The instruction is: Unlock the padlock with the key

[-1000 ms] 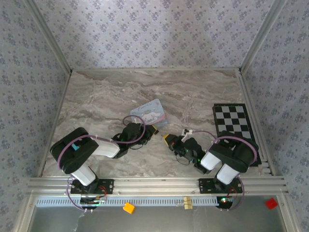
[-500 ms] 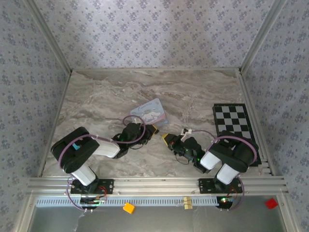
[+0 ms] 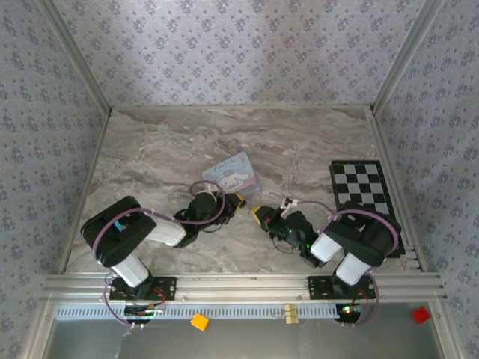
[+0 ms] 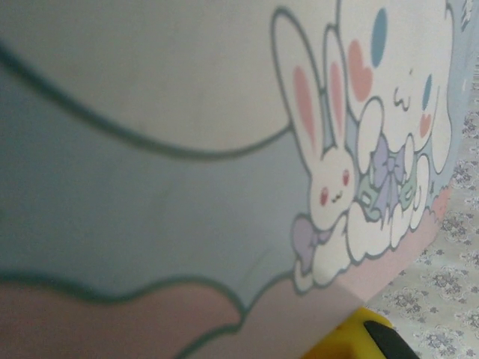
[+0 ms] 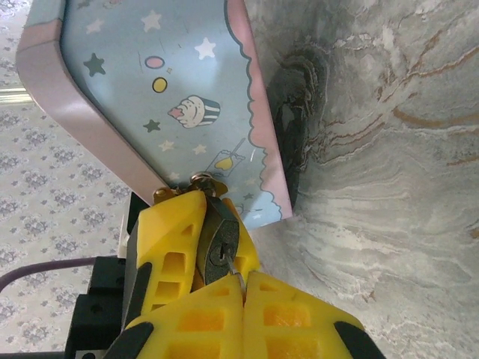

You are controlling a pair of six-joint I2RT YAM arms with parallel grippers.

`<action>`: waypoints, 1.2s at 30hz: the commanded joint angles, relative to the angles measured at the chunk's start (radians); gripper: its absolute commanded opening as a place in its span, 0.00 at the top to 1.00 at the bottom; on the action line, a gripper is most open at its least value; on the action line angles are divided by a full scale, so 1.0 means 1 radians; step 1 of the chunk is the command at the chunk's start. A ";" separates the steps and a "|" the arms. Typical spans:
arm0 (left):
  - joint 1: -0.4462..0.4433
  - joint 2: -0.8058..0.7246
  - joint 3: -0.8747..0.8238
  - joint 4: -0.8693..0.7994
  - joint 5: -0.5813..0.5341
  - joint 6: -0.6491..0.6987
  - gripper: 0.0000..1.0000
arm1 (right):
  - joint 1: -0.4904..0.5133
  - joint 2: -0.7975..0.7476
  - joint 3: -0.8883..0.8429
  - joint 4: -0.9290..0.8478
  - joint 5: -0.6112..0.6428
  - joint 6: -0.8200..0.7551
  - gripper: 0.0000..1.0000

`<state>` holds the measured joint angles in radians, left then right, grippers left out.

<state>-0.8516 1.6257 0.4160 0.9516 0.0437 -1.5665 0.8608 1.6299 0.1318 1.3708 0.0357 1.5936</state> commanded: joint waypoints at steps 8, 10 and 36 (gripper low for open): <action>-0.029 0.011 -0.005 0.114 -0.010 -0.009 1.00 | 0.001 -0.021 0.041 0.024 0.002 0.056 1.00; -0.031 0.017 -0.006 0.140 -0.013 -0.012 1.00 | 0.002 -0.025 0.036 0.023 0.011 0.057 1.00; -0.058 0.055 0.003 0.254 -0.027 -0.012 1.00 | 0.005 -0.033 0.057 0.023 -0.004 0.090 1.00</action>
<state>-0.8761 1.6707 0.4046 1.0889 -0.0280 -1.5799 0.8577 1.6115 0.1490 1.3647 0.0376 1.6695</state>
